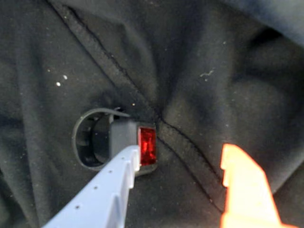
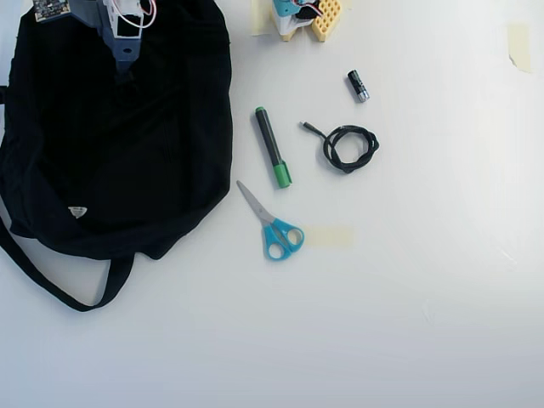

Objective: Put the bike light into the black bag

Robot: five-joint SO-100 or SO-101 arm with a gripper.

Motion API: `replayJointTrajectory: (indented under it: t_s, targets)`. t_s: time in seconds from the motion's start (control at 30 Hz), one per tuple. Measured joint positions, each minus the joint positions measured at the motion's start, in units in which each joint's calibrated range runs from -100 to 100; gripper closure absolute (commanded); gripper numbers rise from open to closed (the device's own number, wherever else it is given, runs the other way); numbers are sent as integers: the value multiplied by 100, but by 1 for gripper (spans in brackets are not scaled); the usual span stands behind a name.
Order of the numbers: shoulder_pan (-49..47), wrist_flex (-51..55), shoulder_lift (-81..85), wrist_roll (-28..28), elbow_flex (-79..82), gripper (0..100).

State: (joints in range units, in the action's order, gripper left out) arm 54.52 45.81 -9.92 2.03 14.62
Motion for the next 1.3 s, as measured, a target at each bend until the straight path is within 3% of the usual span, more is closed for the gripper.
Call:
replayJointTrajectory:
  t_s: [0.03, 0.1, 0.23, 0.27, 0.43, 0.67, 0.77, 0.9, 0.93, 1.3]
  targets:
    - [0, 0, 0, -10, 0, 75]
    - [0, 0, 0, -10, 0, 62]
    - [-22, 0, 8, -10, 39, 60]
    - [-37, 0, 8, -10, 39, 62]
    - [-309, 575, 91, 0, -71, 97]
    - [-1073, 2027, 2474, 0, -102, 98]
    - [-2079, 2825, 3495, 0, -55, 98]
    - [-3468, 3006, 4168, -10, 1101, 98]
    - [-3916, 2834, 4865, -10, 1997, 98]
    - [-4813, 2233, 8244, -10, 6077, 98]
